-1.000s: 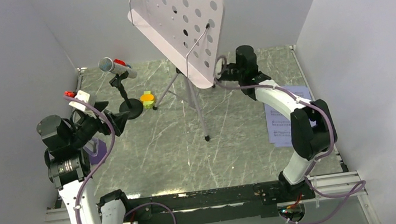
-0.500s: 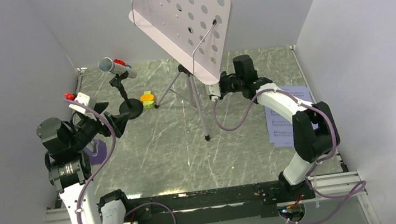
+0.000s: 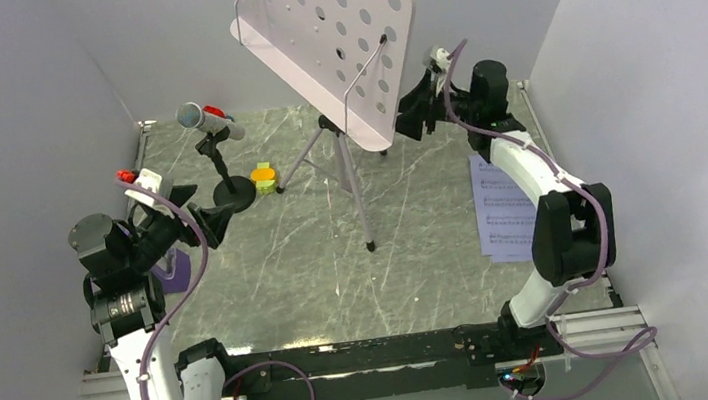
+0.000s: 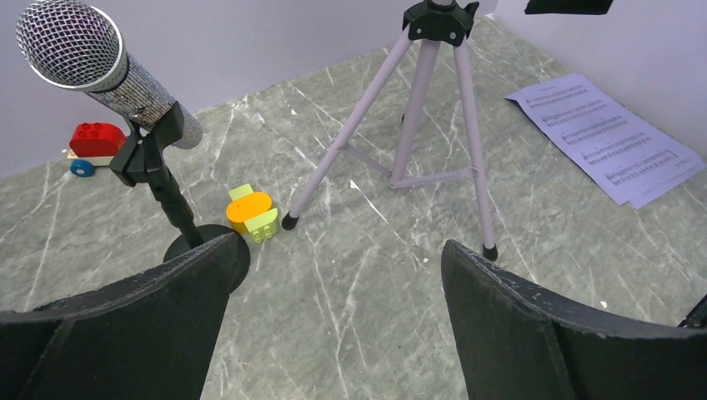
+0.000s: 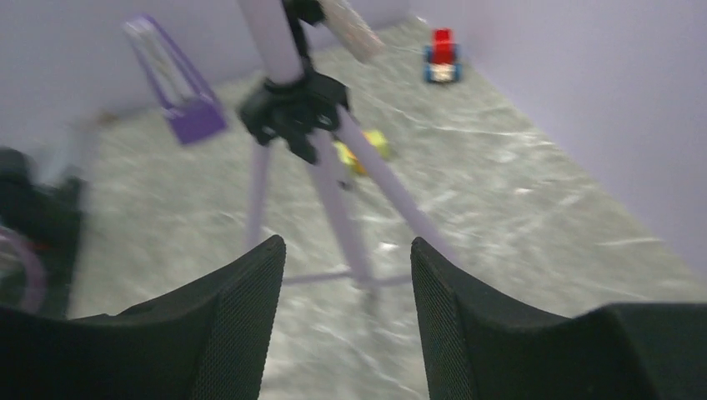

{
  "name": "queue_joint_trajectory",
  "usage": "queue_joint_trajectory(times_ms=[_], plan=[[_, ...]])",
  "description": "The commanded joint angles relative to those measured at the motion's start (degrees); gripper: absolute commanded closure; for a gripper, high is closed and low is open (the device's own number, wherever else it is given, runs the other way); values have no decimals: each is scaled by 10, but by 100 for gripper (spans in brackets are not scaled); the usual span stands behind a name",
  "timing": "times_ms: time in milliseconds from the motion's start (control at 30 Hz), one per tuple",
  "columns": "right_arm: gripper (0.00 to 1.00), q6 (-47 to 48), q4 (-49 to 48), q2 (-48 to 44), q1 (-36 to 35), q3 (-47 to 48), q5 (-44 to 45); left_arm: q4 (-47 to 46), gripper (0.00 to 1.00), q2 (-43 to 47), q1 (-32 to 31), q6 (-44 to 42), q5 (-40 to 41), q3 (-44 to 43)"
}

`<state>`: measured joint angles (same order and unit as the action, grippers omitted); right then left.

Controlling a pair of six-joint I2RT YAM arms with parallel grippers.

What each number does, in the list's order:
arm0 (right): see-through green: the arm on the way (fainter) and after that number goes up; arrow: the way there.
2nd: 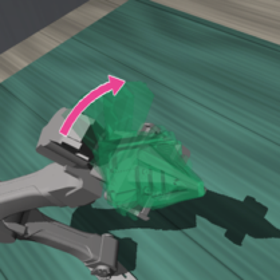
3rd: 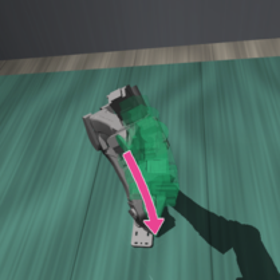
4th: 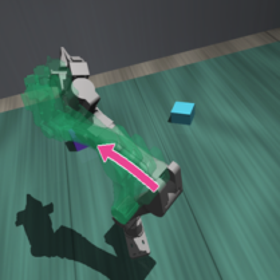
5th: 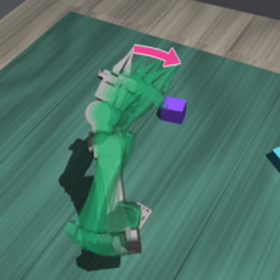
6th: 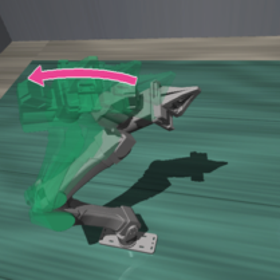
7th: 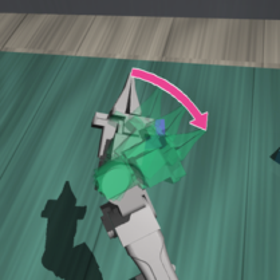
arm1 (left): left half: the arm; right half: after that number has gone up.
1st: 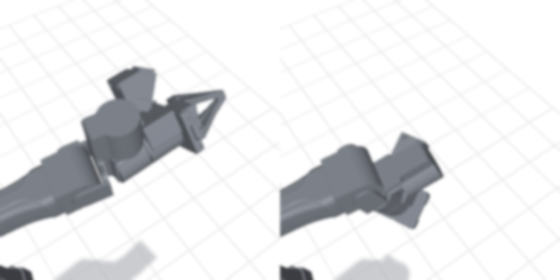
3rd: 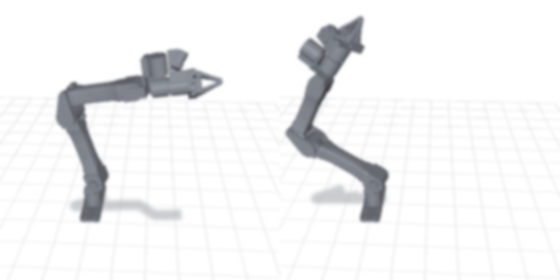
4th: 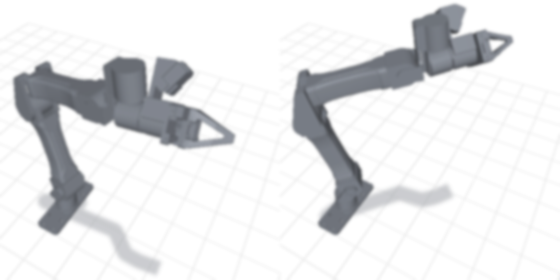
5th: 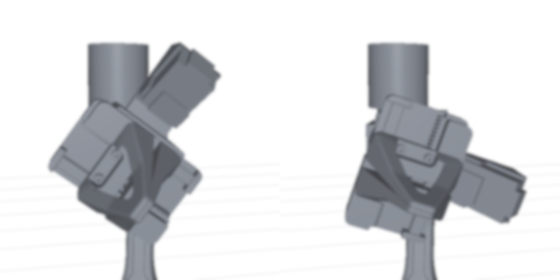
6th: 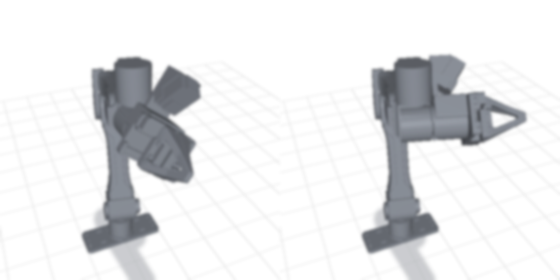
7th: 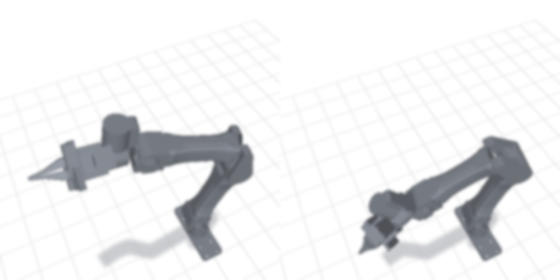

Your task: Pack up the instrument practice props

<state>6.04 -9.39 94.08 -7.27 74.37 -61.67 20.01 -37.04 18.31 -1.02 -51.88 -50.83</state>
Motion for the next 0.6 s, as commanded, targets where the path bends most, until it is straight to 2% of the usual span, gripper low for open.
queue_joint_trajectory(times_ms=[0,100,267,367,467,567], plan=[[41,-452,-363,3,-7,-63,-87,-29,4,-5,3,26,-20,-3],[43,-566,-480,45,-11,-63,-66,-18,4,-4,3,18,-18,-10],[48,-606,-523,86,-28,-33,-44,-2,4,2,3,17,-16,-12],[50,-531,-472,73,-48,-30,-32,6,4,6,2,-10,-12,-10],[52,-416,-400,51,-67,-31,-22,7,4,8,3,-11,-11,-7],[53,-338,-367,43,-81,-32,-21,4,4,9,2,-8,-11,-3]])
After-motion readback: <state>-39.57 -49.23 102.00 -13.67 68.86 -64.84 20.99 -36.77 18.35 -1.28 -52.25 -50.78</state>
